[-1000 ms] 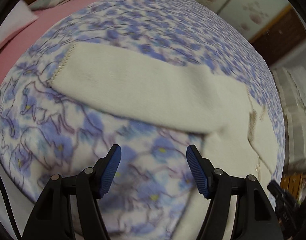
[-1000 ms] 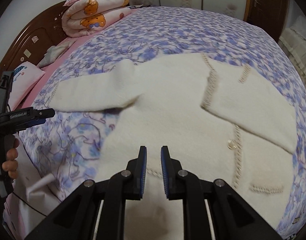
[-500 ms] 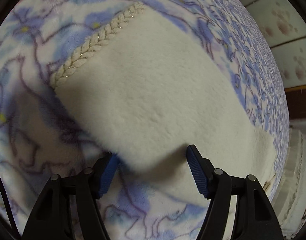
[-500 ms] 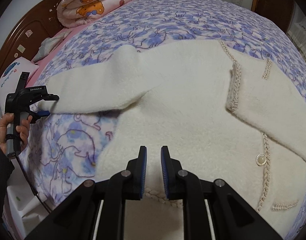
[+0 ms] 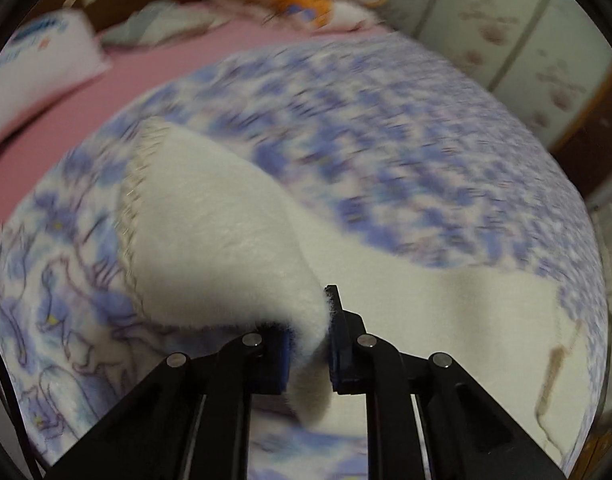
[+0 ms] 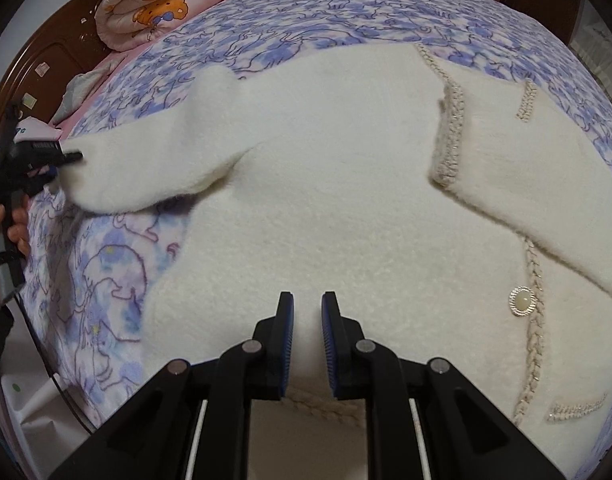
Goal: Fold large clothes
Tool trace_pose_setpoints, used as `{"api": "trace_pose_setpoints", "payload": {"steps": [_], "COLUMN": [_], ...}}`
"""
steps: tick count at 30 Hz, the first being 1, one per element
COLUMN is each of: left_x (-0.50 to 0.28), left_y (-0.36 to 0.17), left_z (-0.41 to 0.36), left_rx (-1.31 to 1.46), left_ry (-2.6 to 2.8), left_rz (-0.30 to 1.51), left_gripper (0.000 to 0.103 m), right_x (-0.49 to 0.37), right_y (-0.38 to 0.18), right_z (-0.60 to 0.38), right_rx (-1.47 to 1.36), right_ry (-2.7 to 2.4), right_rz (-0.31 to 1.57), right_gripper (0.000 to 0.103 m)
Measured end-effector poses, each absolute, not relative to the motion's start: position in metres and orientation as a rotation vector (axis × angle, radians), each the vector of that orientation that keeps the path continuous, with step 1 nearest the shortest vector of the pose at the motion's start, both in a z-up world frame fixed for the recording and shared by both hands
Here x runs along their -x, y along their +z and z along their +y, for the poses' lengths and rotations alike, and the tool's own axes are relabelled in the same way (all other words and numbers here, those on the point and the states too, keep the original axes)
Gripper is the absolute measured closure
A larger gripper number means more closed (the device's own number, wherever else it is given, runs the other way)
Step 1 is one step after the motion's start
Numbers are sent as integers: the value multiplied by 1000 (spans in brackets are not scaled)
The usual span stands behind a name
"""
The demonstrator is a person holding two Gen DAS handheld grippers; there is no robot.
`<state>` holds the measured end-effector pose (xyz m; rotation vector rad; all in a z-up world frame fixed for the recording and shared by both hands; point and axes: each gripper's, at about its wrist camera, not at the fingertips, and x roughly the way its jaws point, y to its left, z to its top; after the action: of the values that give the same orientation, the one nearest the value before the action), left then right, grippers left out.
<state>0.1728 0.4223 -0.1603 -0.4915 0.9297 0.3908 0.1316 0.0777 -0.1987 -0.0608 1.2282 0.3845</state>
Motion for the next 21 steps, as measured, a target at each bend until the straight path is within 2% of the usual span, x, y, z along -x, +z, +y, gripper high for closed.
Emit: {"api": "trace_pose_setpoints", "payload": {"steps": [4, 7, 10, 14, 16, 18, 19, 21], "left_x": [-184, -190, -190, -192, -192, -191, -188, -183], "left_y": [-108, -96, -116, -175, -206, -225, -229, -226], "left_z": [329, 253, 194, 136, 119, 117, 117, 119], "left_rx": [400, 345, 318, 259, 235, 259, 274, 301], "left_ry": [145, -32, -147, -203, -206, -210, -219, -233], "left_rz": [858, 867, 919, 1045, 1125, 1169, 1164, 1144], "left_gripper": [91, 91, 90, 89, 82, 58, 54, 36], "right_x": [-131, -131, -130, -127, -125, -125, -125, -127], "right_y": [-197, -196, -199, -208, -213, -214, -213, -213], "right_z": [47, 20, -8, -44, -57, -67, -71, -74], "right_rx": [-7, -73, -121, -149, -160, -178, -192, -211], "right_ry": [355, 320, 278, 219, 208, 216, 228, 243], "right_rz": [1225, 1223, 1219, 1227, 1228, 1222, 1218, 1216], "right_gripper": [89, 89, 89, 89, 89, 89, 89, 89]}}
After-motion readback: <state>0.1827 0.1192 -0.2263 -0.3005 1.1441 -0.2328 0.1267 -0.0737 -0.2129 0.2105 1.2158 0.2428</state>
